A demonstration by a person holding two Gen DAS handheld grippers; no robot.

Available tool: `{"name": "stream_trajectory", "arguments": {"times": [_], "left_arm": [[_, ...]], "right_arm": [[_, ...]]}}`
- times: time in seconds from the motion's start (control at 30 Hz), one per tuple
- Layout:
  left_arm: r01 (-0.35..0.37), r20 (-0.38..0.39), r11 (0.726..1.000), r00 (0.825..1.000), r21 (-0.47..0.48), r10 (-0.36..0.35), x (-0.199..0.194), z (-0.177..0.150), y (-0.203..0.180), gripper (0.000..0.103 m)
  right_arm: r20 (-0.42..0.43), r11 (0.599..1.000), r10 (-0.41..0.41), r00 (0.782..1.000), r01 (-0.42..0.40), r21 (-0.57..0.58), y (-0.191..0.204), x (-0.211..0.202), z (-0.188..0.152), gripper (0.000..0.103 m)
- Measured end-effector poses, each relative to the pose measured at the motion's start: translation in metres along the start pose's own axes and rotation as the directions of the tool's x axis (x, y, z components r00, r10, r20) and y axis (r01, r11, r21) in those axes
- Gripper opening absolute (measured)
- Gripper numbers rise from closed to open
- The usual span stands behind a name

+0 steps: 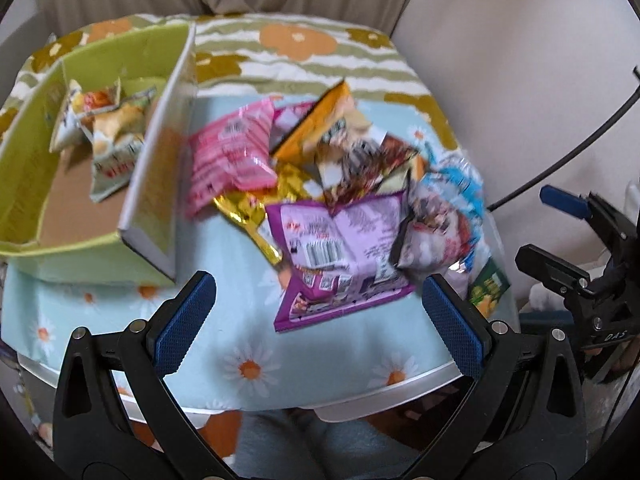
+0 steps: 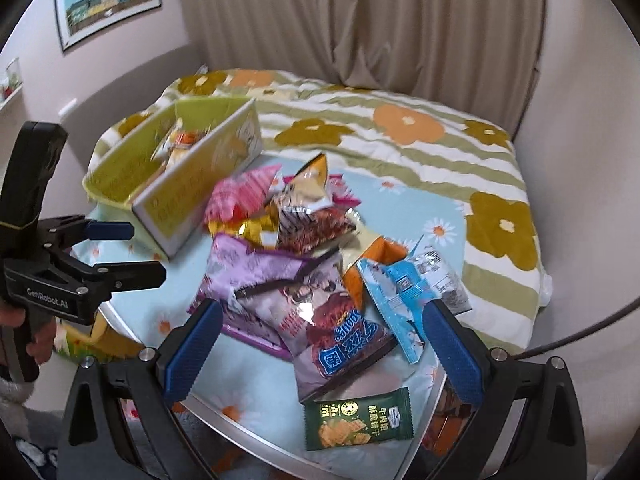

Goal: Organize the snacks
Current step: 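Grasp the purple MPN bag with the left gripper while the right grasps the Spongy bag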

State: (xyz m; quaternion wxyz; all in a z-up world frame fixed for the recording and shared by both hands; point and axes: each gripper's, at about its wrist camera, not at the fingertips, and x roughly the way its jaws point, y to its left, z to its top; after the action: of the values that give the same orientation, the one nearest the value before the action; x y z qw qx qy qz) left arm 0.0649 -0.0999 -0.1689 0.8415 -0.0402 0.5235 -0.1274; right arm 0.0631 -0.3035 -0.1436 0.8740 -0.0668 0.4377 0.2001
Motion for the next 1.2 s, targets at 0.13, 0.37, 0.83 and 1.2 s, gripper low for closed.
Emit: {"name": "stream_trajectory", "arguments": {"times": [0.13,0.37,0.83,1.2], "left_arm": [[-0.009,-0.035,1.0,0.999,0.015,0.009,0.024,-0.007,-0.003,0.102],[0.017,-0.081,1.0,0.997,0.023,-0.015,0.067,-0.014,-0.012,0.102],[0.022,-0.077,1.0,0.997,-0.006,-0.023,0.089,-0.007,-0.021,0.102],[0.015,-0.073,0.998,0.997,-0.056,-0.019,0.095,-0.002,-0.024,0.102]], "right_arm": [[-0.044,0.998,0.013,0.999,-0.016,-0.063,-0.003,0.029,-0.01,0.1],[-0.109,0.981,0.003,0.994,-0.024,-0.191,-0.001,0.074,-0.024,0.1],[-0.186,0.977,0.08,0.979,-0.114,-0.181,-0.007,0.109,-0.036,0.072],[-0.142,0.985,0.171,0.975,-0.168,0.035,-0.029,0.105,-0.036,0.064]]}}
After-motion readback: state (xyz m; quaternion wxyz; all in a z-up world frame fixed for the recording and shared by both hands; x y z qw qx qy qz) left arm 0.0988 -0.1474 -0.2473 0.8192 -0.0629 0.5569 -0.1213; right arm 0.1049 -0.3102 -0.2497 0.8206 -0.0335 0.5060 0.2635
